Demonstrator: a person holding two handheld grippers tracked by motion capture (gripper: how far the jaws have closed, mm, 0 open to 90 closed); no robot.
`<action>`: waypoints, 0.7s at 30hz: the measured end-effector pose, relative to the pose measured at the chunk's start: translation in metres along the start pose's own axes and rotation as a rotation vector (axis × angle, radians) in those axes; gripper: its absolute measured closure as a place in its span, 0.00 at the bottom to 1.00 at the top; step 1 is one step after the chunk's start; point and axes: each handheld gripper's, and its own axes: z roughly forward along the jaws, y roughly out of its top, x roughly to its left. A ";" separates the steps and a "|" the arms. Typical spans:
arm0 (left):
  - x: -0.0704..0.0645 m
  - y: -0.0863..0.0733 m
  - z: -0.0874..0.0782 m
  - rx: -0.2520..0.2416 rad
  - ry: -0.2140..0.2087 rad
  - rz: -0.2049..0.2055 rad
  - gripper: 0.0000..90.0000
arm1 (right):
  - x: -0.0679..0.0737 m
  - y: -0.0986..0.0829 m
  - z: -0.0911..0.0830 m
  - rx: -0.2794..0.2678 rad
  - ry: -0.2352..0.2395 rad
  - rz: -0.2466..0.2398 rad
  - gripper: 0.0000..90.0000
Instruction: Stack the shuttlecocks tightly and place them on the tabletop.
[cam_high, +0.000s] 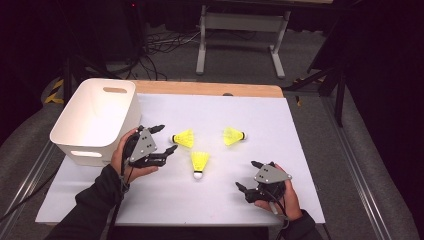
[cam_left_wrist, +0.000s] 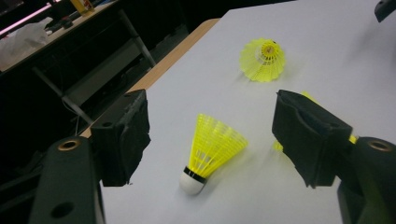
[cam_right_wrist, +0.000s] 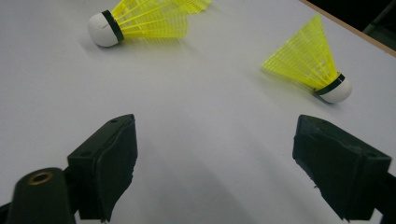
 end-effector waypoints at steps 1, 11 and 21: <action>0.000 -0.002 -0.003 -0.003 -0.002 0.001 0.29 | 0.000 0.000 0.000 -0.003 -0.002 0.001 0.16; -0.010 -0.020 -0.026 -0.024 -0.040 0.022 0.22 | 0.000 0.001 -0.002 -0.018 -0.008 0.004 0.17; -0.016 -0.033 -0.038 -0.025 -0.069 0.021 0.16 | 0.000 0.001 -0.002 -0.021 -0.009 0.001 0.17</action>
